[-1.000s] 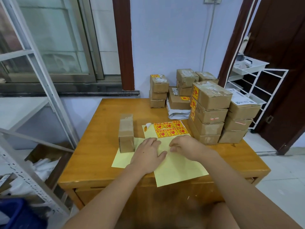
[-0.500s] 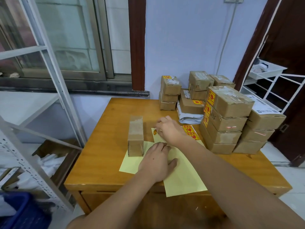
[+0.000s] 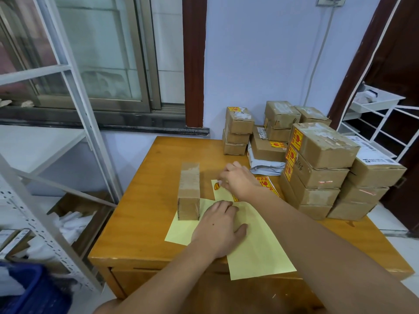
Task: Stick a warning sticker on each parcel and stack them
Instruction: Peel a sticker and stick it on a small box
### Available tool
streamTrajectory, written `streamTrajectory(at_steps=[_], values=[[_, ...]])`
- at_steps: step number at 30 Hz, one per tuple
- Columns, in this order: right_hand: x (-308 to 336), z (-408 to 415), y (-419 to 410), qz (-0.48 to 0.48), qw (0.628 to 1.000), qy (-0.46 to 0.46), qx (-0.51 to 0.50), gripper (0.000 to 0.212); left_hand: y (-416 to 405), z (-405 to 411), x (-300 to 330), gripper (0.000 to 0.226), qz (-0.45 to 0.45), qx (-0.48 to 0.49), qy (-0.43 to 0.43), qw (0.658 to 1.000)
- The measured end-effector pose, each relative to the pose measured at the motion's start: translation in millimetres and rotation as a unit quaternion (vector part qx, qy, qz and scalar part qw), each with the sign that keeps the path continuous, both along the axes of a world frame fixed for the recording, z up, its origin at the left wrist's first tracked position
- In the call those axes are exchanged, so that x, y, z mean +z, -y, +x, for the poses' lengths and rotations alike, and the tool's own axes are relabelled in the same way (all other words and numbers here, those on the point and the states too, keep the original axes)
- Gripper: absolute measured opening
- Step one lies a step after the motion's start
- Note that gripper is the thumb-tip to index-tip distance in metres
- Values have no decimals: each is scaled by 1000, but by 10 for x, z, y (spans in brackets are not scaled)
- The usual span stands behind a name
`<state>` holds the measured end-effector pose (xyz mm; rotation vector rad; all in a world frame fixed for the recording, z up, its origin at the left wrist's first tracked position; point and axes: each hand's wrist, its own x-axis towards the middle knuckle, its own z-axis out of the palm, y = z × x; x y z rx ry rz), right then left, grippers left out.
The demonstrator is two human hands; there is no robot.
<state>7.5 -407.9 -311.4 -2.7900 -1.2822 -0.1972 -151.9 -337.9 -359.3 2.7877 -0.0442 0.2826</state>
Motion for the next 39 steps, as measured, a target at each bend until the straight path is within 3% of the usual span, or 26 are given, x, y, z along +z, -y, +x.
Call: streamTrajectory(at_steps=[5, 12, 16, 24, 29, 33, 36, 39], values=[[-27, 36, -2, 33, 999, -12, -13, 18, -3, -2, 18, 63, 2, 1, -2, 1000], [-64, 52, 141, 244, 966, -52, -60, 6, -2, 4, 21, 63, 0, 2, -8, 1000], [-98, -93, 284, 319, 947, -25, -40, 11, -13, -4, 27, 56, -42, 2, 5, 999], [-250, -565, 848, 312, 949, 43, 6, 18, -35, -150, 77, 13, -173, 49, 141, 974], [-346, -910, 1065, 308, 949, 56, 27, 17, -22, -239, 84, 23, -225, 23, 157, 961], [-388, -1074, 1162, 317, 946, 61, 44, 17, 13, -319, 96, 25, -200, -21, 121, 972], [-383, -1164, 1181, 315, 946, 67, 47, 17, 54, -381, 138, 26, -201, 1, 113, 973], [-387, -1223, 1177, 309, 946, 79, 57, 14, 96, -428, 234, 21, -277, 47, 107, 954]])
